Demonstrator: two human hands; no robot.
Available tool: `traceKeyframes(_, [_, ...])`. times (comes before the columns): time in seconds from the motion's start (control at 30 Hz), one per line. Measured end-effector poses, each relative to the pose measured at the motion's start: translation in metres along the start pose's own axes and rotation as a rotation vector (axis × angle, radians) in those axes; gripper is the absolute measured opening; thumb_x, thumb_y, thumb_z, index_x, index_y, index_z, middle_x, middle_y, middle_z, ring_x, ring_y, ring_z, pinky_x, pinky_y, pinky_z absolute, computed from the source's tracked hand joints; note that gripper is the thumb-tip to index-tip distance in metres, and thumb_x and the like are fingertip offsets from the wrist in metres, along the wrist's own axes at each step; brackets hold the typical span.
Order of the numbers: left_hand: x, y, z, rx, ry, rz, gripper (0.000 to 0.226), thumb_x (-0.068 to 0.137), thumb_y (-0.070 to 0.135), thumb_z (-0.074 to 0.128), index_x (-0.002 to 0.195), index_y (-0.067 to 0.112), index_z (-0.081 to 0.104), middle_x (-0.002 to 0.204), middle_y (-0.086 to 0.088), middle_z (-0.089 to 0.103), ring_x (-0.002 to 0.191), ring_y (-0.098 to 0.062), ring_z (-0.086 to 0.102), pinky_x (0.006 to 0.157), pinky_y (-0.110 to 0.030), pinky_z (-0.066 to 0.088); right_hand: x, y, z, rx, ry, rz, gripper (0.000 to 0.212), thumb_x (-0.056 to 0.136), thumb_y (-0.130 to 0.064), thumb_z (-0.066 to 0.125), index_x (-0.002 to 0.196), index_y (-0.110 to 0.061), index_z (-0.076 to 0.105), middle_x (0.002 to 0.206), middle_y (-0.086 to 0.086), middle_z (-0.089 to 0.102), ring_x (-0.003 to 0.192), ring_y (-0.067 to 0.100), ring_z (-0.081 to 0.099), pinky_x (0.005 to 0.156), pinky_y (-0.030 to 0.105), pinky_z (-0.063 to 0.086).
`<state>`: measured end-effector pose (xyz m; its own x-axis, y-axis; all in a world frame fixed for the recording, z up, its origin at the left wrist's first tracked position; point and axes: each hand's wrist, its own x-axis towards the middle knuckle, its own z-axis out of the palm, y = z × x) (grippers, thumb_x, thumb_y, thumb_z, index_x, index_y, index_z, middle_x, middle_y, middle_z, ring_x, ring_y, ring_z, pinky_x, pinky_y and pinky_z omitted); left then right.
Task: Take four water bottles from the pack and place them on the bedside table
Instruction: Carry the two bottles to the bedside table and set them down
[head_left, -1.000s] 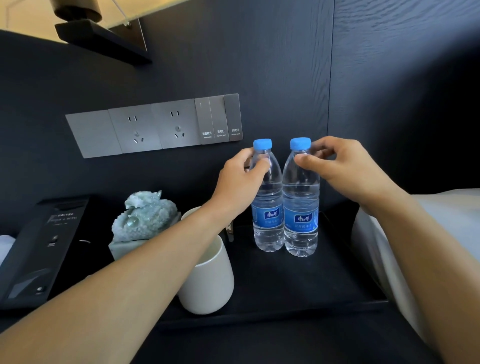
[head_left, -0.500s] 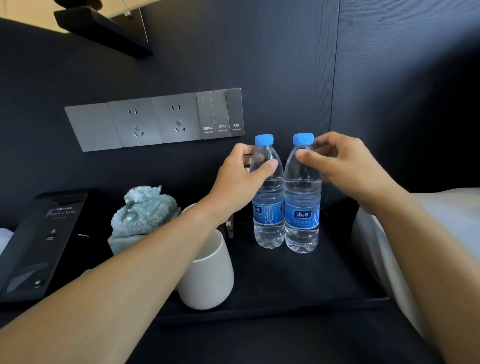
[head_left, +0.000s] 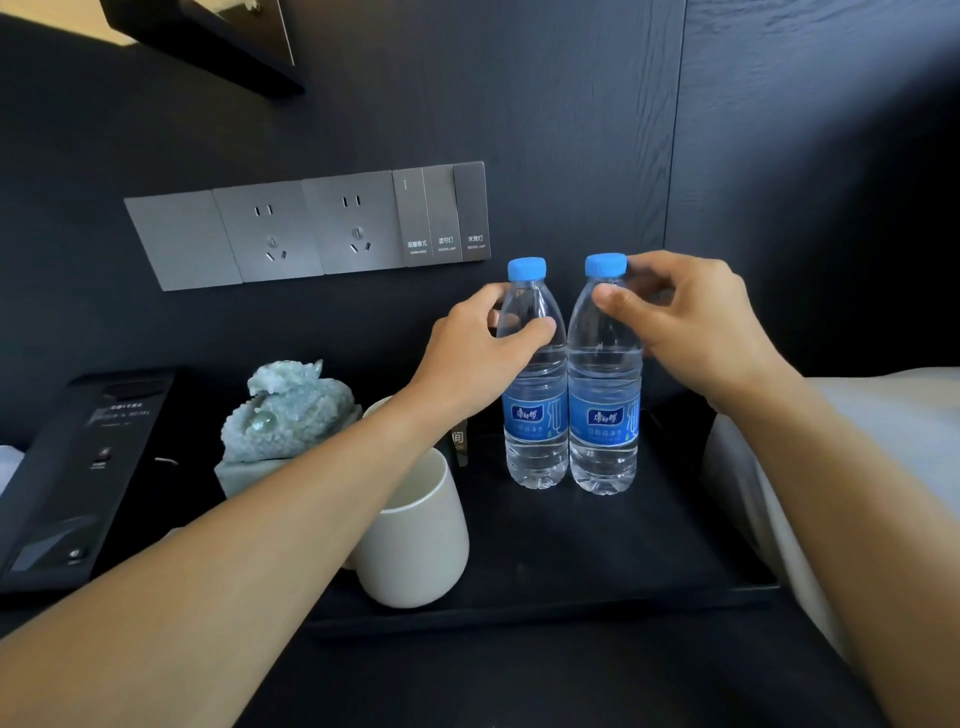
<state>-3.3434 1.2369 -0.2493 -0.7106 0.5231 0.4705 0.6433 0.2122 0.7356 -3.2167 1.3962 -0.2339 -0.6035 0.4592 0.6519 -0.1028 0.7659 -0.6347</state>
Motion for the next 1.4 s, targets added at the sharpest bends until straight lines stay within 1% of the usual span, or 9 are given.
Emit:
traceKeyframes(0.13, [-0.001, -0.001, -0.001, -0.019, 0.0, -0.024, 0.046, 0.083, 0.052, 0.072, 0.125, 0.036, 0.062, 0.102, 0.011, 0.07, 0.104, -0.013, 0.067, 0.086, -0.046, 0.062, 0.0, 0.002, 0.007, 0.016, 0.058, 0.004, 0.034, 0.094, -0.031, 0.069, 0.124, -0.016, 0.072, 0.099, -0.005, 0.071, 0.093, 0.015, 0.067, 0.092, 0.041, 0.057])
traceKeyframes(0.3, [-0.003, -0.002, 0.002, -0.015, 0.034, -0.014, 0.042, 0.081, 0.056, 0.071, 0.118, 0.042, 0.059, 0.099, 0.011, 0.071, 0.097, -0.008, 0.068, 0.08, -0.045, 0.064, -0.001, 0.002, 0.014, 0.057, 0.092, 0.031, 0.034, 0.096, -0.029, 0.067, 0.127, -0.016, 0.069, 0.101, -0.007, 0.07, 0.094, 0.013, 0.067, 0.093, 0.04, 0.057])
traceKeyframes(0.43, [-0.004, 0.0, 0.002, -0.018, 0.03, -0.02, 0.044, 0.076, 0.06, 0.07, 0.115, 0.044, 0.058, 0.096, 0.014, 0.07, 0.095, -0.004, 0.068, 0.079, -0.044, 0.065, 0.003, 0.005, 0.006, 0.164, -0.086, 0.158, 0.033, 0.087, -0.038, 0.075, 0.116, -0.022, 0.073, 0.093, -0.008, 0.074, 0.089, 0.011, 0.072, 0.087, 0.042, 0.061])
traceKeyframes(0.57, [-0.002, 0.001, 0.002, -0.015, 0.021, -0.018, 0.042, 0.085, 0.049, 0.073, 0.123, 0.036, 0.058, 0.104, 0.015, 0.069, 0.104, -0.013, 0.068, 0.086, -0.047, 0.062, 0.004, 0.006, 0.005, 0.047, -0.084, 0.087, 0.025, 0.083, -0.029, 0.082, 0.105, -0.02, 0.075, 0.092, -0.002, 0.075, 0.087, 0.02, 0.073, 0.084, 0.046, 0.061])
traceKeyframes(0.77, [0.0, 0.001, 0.006, -0.005, 0.044, -0.003, 0.046, 0.091, 0.043, 0.071, 0.132, 0.03, 0.058, 0.11, 0.012, 0.069, 0.11, -0.016, 0.065, 0.094, -0.046, 0.059, 0.003, 0.01, 0.018, 0.009, 0.037, 0.019, 0.035, 0.087, -0.03, 0.078, 0.119, -0.015, 0.074, 0.098, -0.005, 0.073, 0.088, 0.012, 0.069, 0.086, 0.032, 0.057])
traceKeyframes(0.93, [0.003, -0.001, 0.009, -0.022, 0.071, -0.01, 0.05, 0.09, 0.041, 0.073, 0.135, 0.026, 0.058, 0.119, 0.007, 0.068, 0.115, -0.017, 0.063, 0.098, -0.046, 0.057, 0.001, 0.015, 0.03, -0.003, 0.139, 0.004, 0.043, 0.09, -0.031, 0.075, 0.13, -0.016, 0.068, 0.119, 0.002, 0.07, 0.099, 0.009, 0.063, 0.077, 0.006, 0.041])
traceKeyframes(1.07, [0.005, -0.003, 0.012, -0.022, 0.065, -0.018, 0.053, 0.091, 0.043, 0.072, 0.139, 0.026, 0.055, 0.123, 0.006, 0.07, 0.118, -0.013, 0.061, 0.099, -0.04, 0.055, 0.001, 0.017, 0.029, 0.002, 0.113, 0.031, 0.046, 0.091, -0.034, 0.074, 0.132, -0.016, 0.065, 0.114, 0.0, 0.067, 0.102, 0.014, 0.065, 0.089, 0.027, 0.053])
traceKeyframes(1.27, [0.003, -0.006, 0.012, -0.051, 0.046, -0.032, 0.058, 0.092, 0.045, 0.071, 0.143, 0.028, 0.052, 0.12, 0.003, 0.073, 0.115, -0.011, 0.063, 0.096, -0.036, 0.056, 0.002, 0.02, 0.025, 0.09, 0.055, 0.094, 0.046, 0.087, -0.039, 0.076, 0.128, -0.022, 0.064, 0.096, -0.011, 0.065, 0.091, 0.011, 0.067, 0.081, 0.031, 0.056])
traceKeyframes(1.4, [0.003, -0.006, 0.013, -0.06, 0.028, -0.043, 0.06, 0.092, 0.046, 0.071, 0.145, 0.028, 0.05, 0.121, 0.001, 0.073, 0.114, -0.011, 0.063, 0.095, -0.036, 0.056, 0.003, 0.021, 0.025, 0.111, 0.042, 0.109, 0.049, 0.085, -0.038, 0.078, 0.129, -0.022, 0.063, 0.095, -0.012, 0.066, 0.088, 0.005, 0.067, 0.081, 0.033, 0.058])
